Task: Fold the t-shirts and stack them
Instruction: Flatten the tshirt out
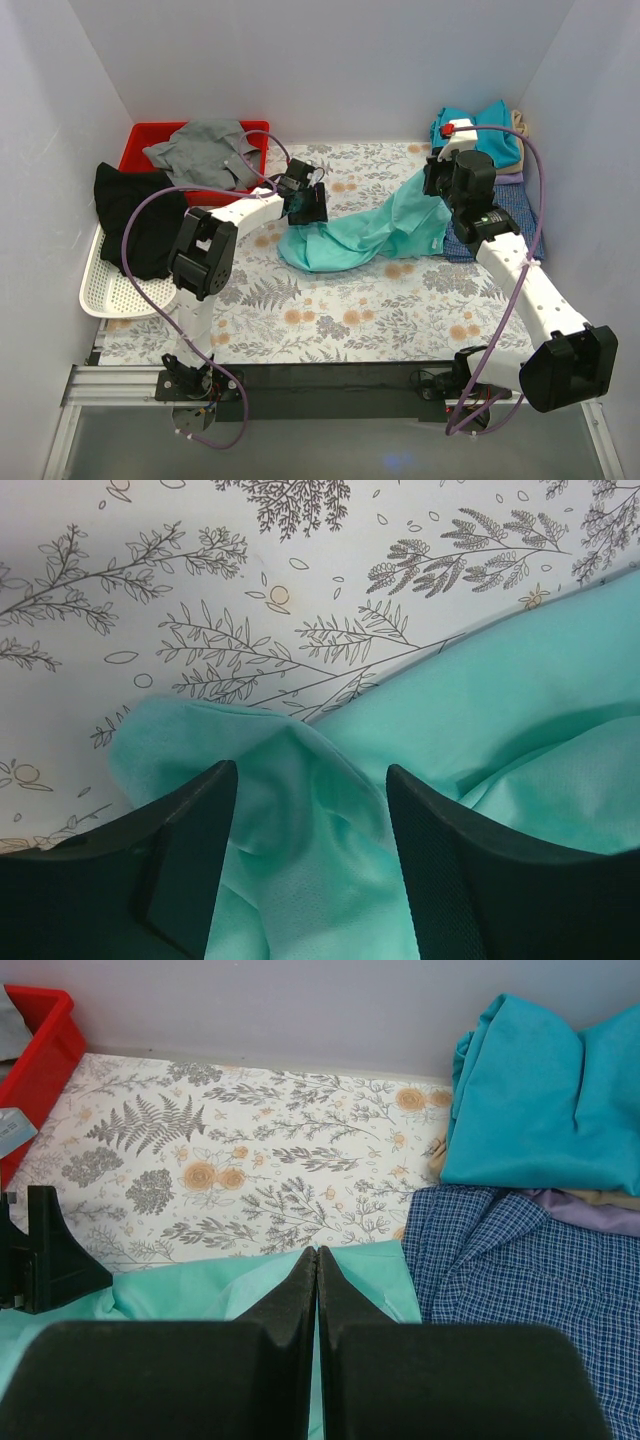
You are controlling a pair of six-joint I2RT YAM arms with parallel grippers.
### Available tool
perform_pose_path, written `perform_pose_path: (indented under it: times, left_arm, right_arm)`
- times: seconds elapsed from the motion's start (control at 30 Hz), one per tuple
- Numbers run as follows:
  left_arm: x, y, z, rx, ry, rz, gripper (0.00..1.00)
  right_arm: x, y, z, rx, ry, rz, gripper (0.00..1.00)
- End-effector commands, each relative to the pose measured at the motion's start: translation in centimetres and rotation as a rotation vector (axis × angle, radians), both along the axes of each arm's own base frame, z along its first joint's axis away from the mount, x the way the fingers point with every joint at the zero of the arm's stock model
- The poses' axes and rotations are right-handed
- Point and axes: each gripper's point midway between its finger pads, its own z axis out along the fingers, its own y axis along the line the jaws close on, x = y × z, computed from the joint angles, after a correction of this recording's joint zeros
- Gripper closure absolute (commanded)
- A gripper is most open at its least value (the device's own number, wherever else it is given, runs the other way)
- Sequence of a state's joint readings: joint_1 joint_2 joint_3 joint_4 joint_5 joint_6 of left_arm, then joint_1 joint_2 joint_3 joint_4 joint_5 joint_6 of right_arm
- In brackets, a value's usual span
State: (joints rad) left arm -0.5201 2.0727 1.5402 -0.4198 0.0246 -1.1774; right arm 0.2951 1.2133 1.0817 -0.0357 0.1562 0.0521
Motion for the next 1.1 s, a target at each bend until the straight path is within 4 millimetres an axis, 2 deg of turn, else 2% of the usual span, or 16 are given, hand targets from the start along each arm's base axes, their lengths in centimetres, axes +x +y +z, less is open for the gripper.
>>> perform_pose_path:
  times: [0.0,0.03,0.07,0.2,0.3,0.47,0.6,0.63,0.67,0.7,0.87,1.07]
  left_arm:
    - [0.1,-0.6,2.3,-0.025,-0.030,-0.029,0.45]
    - [0.1,-0.5,1.9,-0.019,-0.023,-0.027,0.53]
    - [0.2,-0.5,1.6,-0.016,-0.021,-0.029,0.66]
    - [0.0,-0.8,0.7,-0.014,0.005,-0.039,0.91]
    - [0.0,-0.9,0.2,-0.012,0.017,-0.046,1.00]
    - [0.5,-0.5,1.1,0.003,-0.013,-0.022,1.00]
    - [0.9,-0.4,4.8,-0.024,-0.085,-0.010,1.00]
    - [1.0,-0.3,7.4,-0.049,-0.132,-0.009,1.00]
    - [1.4,0.1,8.5,-0.038,-0.169,0.010,1.00]
    - [1.6,0.4,11.2,-0.050,-0.228,0.020,1.00]
    - [1.9,1.6,16.6,-0.052,-0.348,0.037,1.00]
    - [1.5,2.8,18.7,-0.063,-0.387,0.061,1.00]
  right_arm:
    - [0.5,0.4,1.2,0.023,-0.051,0.006,0.99]
    - [0.5,0.4,1.1,0.024,-0.051,0.005,0.99]
    - [0.5,0.4,1.2,0.025,-0.053,0.005,0.99]
    - [0.6,0.4,1.0,0.024,-0.048,0.002,0.99]
    - [0.5,0.1,1.1,0.020,-0.052,-0.008,0.99]
    - [0.3,-0.3,1.3,0.013,-0.060,-0.023,0.99]
    - [0.1,-0.6,1.5,0.007,-0.069,-0.029,0.99]
    - [0.0,-0.6,1.6,0.006,-0.071,-0.028,0.99]
    - [0.1,-0.7,1.6,0.006,-0.071,-0.032,0.99]
    - [0.0,-0.7,1.6,0.006,-0.071,-0.031,0.99]
    - [0.0,-0.5,1.6,0.012,-0.070,-0.024,0.99]
    - [-0.1,-0.4,1.8,0.021,-0.074,-0.016,0.99]
